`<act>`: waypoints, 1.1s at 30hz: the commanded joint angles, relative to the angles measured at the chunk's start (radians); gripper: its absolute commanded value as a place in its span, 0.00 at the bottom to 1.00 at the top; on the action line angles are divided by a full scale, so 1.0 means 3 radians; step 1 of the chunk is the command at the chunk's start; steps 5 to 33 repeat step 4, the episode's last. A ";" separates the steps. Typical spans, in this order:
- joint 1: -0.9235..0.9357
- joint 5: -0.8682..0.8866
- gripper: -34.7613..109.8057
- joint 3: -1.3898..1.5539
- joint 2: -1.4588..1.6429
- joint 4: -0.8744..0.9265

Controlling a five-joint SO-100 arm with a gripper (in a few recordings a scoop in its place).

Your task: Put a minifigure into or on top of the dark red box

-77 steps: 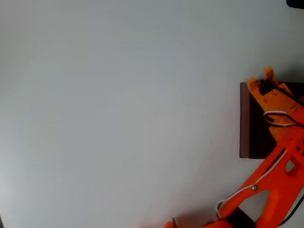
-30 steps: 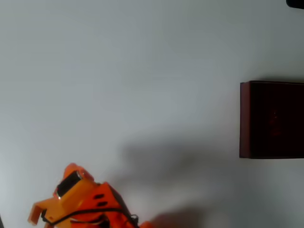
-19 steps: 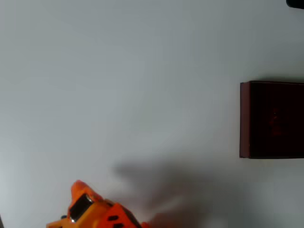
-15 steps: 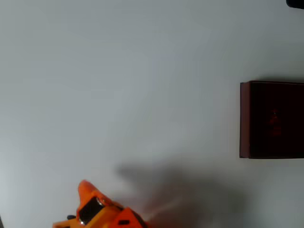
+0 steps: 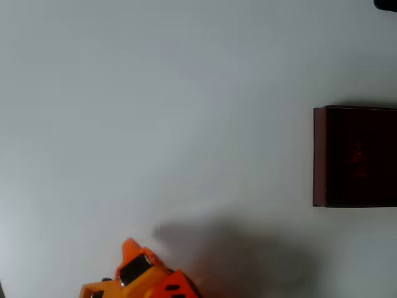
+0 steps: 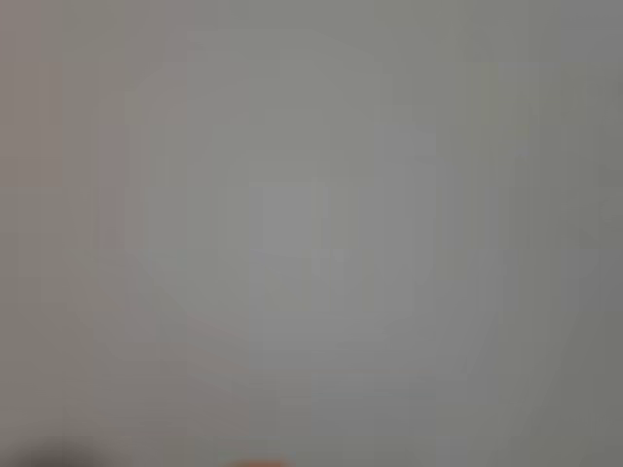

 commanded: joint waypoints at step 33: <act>0.0066 -0.0041 0.25 -0.0066 0.0046 0.0123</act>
